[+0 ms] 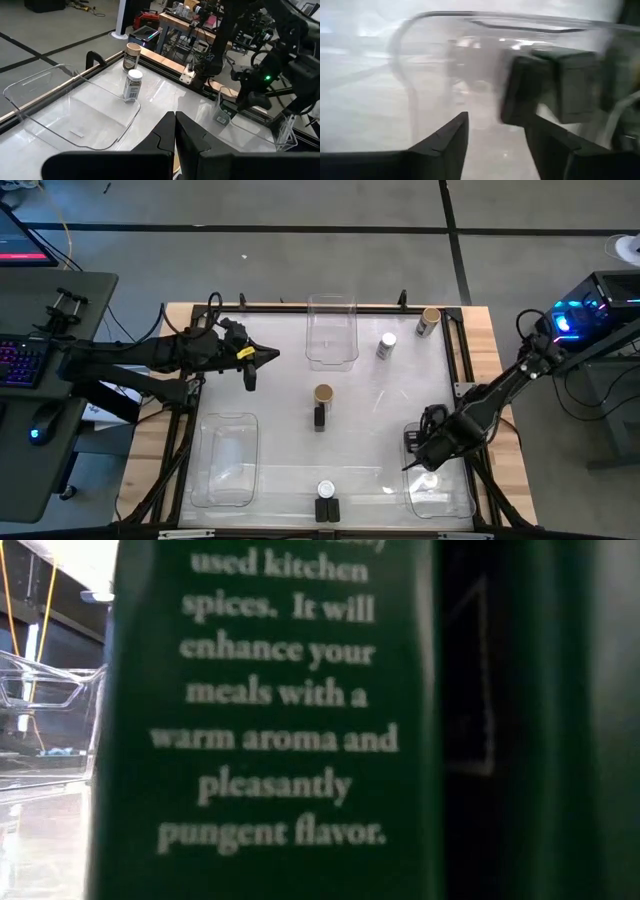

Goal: Sort spices by type
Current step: Put the black spice can into the right transparent bin

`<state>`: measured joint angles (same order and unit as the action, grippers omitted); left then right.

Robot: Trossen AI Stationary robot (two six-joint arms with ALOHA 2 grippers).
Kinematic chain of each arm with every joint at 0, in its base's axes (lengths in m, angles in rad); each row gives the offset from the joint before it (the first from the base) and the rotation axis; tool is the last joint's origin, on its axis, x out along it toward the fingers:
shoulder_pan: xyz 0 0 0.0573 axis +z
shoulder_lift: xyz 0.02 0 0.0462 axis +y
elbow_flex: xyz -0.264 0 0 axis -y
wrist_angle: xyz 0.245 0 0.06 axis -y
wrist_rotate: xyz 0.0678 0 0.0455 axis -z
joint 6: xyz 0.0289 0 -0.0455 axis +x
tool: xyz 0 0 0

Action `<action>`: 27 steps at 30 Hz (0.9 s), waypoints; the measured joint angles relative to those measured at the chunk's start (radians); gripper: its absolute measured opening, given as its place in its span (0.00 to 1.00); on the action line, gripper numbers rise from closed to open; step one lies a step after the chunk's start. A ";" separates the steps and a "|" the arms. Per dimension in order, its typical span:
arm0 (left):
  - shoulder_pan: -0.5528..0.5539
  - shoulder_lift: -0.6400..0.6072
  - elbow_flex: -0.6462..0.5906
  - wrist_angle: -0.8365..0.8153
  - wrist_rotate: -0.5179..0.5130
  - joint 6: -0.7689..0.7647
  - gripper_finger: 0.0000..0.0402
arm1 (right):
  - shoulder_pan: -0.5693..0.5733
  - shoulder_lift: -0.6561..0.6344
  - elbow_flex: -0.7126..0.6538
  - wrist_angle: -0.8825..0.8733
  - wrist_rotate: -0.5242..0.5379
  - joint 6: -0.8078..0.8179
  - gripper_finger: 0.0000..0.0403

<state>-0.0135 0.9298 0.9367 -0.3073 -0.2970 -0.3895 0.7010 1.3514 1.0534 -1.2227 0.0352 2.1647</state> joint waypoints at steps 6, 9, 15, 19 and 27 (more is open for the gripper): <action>0.000 0.000 0.000 -0.019 0.000 0.001 0.00 | -0.001 0.029 -0.013 0.075 0.042 -0.101 0.09; 0.000 0.000 0.000 -0.018 -0.001 0.010 0.00 | -0.001 0.047 -0.028 0.076 0.036 -0.115 0.04; 0.000 0.000 0.000 -0.018 -0.002 0.027 0.00 | -0.001 0.056 -0.101 0.160 -0.022 -0.156 0.01; 0.000 0.000 0.000 -0.018 -0.002 0.027 0.00 | -0.001 0.056 -0.121 0.152 -0.028 -0.174 0.01; 0.000 0.001 0.000 -0.017 -0.002 0.027 0.00 | -0.001 0.056 -0.121 0.092 -0.065 -0.243 0.00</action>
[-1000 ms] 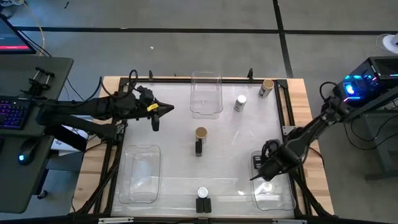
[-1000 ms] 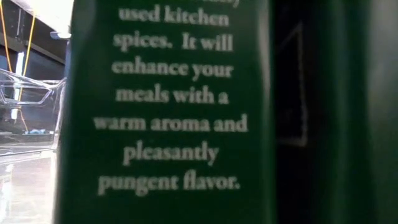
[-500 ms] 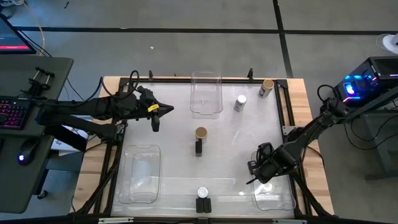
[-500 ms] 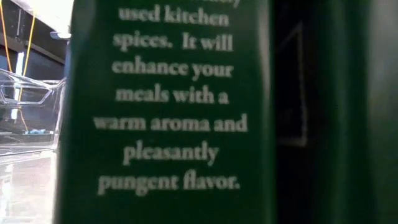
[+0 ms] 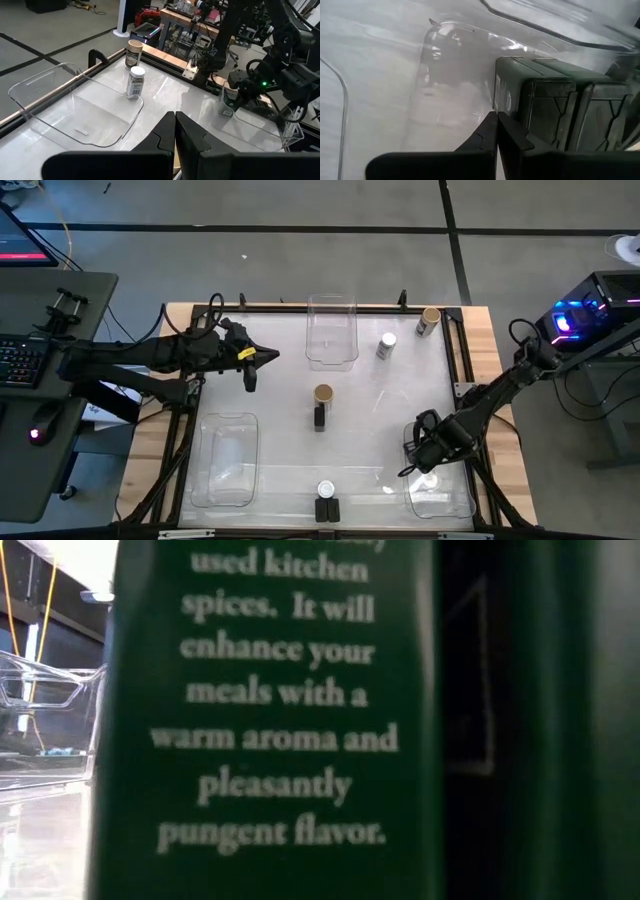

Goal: Sort spices by type
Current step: Put the black spice can into the right transparent bin

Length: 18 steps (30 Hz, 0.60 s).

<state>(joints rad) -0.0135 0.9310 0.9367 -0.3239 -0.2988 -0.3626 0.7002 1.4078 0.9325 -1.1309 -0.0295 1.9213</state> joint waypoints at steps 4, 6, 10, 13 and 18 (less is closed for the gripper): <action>0.000 0.000 0.000 0.000 0.000 0.000 0.00 | 0.000 -0.001 0.002 0.028 0.022 -0.003 0.00; 0.000 0.000 0.000 0.000 0.000 0.000 0.00 | 0.000 -0.002 0.018 0.029 0.036 -0.016 0.00; 0.000 0.000 0.000 0.000 0.000 0.000 0.00 | 0.002 -0.002 0.084 0.033 0.043 -0.080 0.00; 0.000 0.000 0.000 0.000 0.000 0.000 0.00 | 0.014 -0.003 0.122 0.045 -0.034 -0.144 0.00; 0.000 0.000 0.000 -0.001 0.000 0.018 0.00 | 0.066 -0.003 0.111 0.000 -0.220 -0.137 0.00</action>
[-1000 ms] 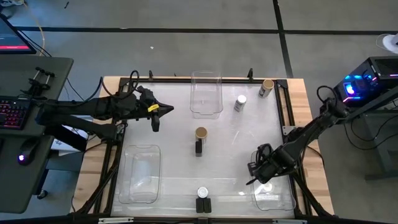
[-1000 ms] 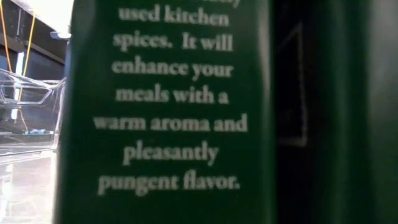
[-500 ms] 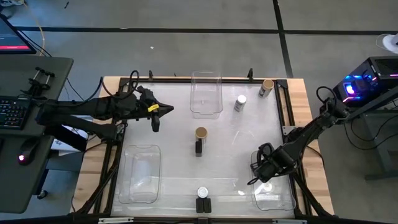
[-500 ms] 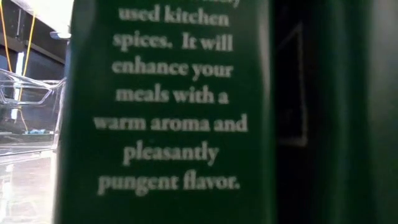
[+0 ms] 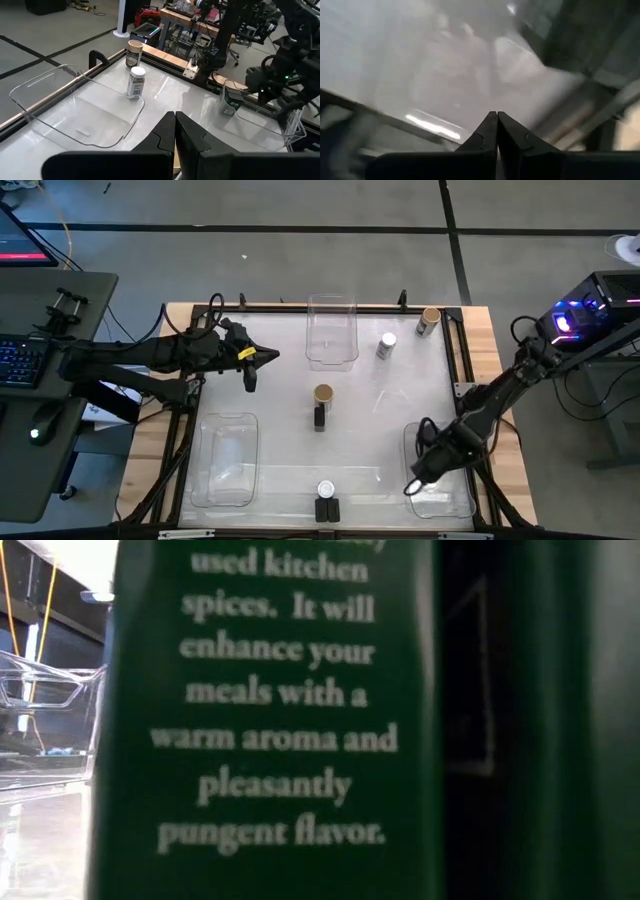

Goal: Sort spices by type
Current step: Put the black spice can into the right transparent bin

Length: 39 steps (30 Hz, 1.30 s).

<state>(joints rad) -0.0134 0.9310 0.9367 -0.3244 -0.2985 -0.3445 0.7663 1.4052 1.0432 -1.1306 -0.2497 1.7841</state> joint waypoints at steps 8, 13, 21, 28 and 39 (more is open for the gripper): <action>0.000 0.000 0.000 0.000 0.000 0.016 0.00 | 0.013 0.002 -0.013 -0.120 -0.030 0.046 0.00; 0.000 0.000 0.000 0.000 0.000 0.016 0.00 | 0.004 0.003 -0.013 -0.128 0.033 0.048 0.00; 0.000 0.000 0.000 0.000 0.000 0.016 0.00 | -0.014 0.003 -0.059 -0.099 0.009 0.049 0.00; 0.000 0.000 0.000 0.000 0.001 0.009 0.00 | -0.020 0.005 -0.076 -0.067 0.014 0.074 0.00; 0.000 0.000 0.000 -0.001 0.000 0.033 0.00 | -0.021 0.005 -0.076 -0.080 0.067 0.127 0.00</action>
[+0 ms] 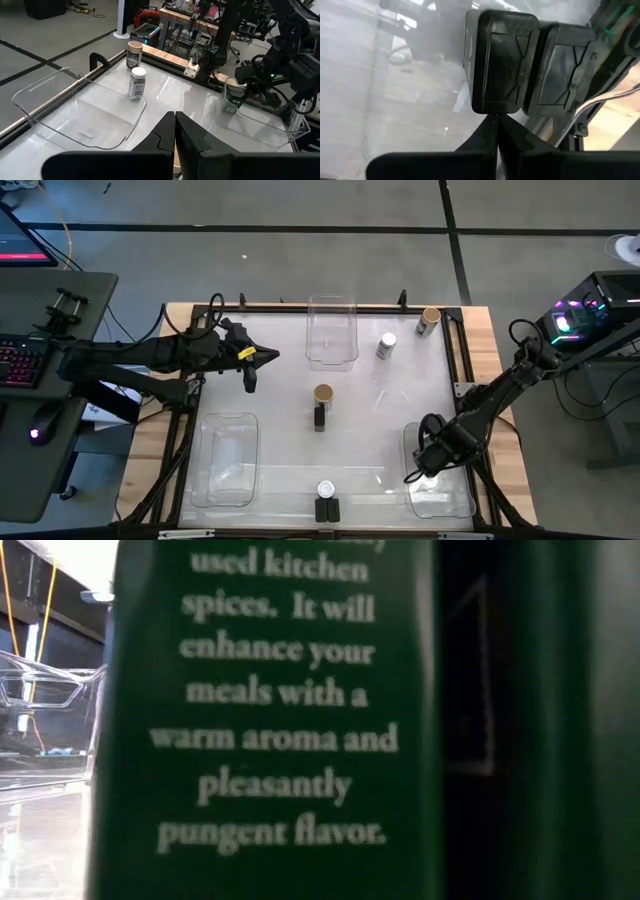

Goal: Sort spices by type
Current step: Put the black spice can into the right transparent bin, then adjust the black spice cans in the right transparent bin

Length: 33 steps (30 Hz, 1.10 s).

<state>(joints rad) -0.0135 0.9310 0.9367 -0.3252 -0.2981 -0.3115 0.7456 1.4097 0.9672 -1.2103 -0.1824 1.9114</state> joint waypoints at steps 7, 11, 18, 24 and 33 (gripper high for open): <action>0.000 0.000 0.000 0.000 0.000 0.010 0.00 | 0.000 0.000 0.000 0.024 0.033 0.041 0.00; 0.000 0.000 0.000 0.000 0.000 0.018 0.00 | 0.000 0.000 0.000 0.047 0.067 0.058 0.00; 0.000 0.000 0.000 0.000 0.000 0.035 0.00 | 0.000 0.000 0.000 0.054 0.101 0.105 0.00; 0.000 0.000 0.000 0.000 0.000 0.035 0.00 | 0.000 -0.010 0.001 0.070 0.074 0.103 0.00; 0.000 0.000 0.000 -0.014 0.000 0.035 0.00 | 0.010 -0.050 0.096 -0.025 -0.004 0.062 0.00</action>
<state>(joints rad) -0.0135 0.9314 0.9363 -0.3396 -0.2982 -0.2760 0.7552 1.3597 1.0634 -1.2357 -0.1865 1.9736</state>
